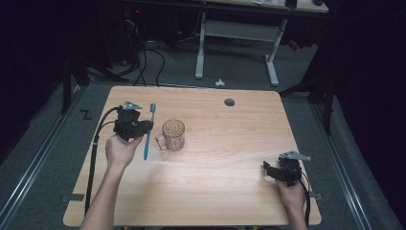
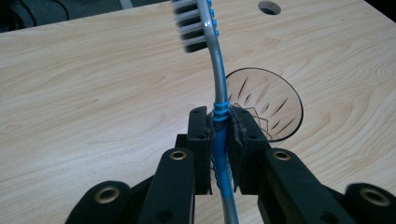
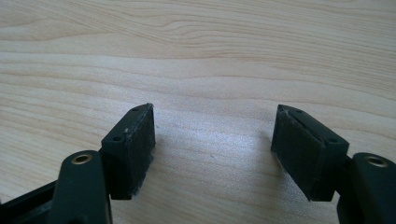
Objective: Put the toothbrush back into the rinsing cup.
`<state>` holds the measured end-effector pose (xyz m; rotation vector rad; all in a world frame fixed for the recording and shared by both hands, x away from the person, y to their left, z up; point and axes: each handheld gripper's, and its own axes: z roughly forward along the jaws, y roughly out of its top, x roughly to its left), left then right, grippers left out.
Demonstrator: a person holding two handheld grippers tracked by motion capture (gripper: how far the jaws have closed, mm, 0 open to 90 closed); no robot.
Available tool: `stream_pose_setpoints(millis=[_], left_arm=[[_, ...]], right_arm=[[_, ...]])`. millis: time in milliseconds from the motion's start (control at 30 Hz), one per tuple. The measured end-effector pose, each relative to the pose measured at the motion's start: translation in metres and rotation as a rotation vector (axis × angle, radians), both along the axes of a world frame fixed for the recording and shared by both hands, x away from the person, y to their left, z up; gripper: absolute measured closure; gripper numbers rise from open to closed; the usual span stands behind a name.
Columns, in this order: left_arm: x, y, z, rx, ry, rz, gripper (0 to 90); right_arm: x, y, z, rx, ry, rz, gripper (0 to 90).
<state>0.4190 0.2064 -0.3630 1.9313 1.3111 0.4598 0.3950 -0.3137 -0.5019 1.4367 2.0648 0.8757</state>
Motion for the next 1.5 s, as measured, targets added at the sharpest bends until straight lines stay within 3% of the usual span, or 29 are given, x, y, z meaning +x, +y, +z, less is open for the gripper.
stream_pose_setpoints(millis=[1100, 1500], left_arm=[[0.027, -0.013, 0.008, 0.013, -0.097, 0.035, 79.8], [0.036, -0.015, 0.004, -0.016, -0.140, 0.065, 79.9]], right_arm=[[0.000, 0.000, 0.000, 0.002, 0.001, -0.001, 30.4], [0.000, 0.000, 0.000, 0.002, 0.001, -0.001, 30.4]])
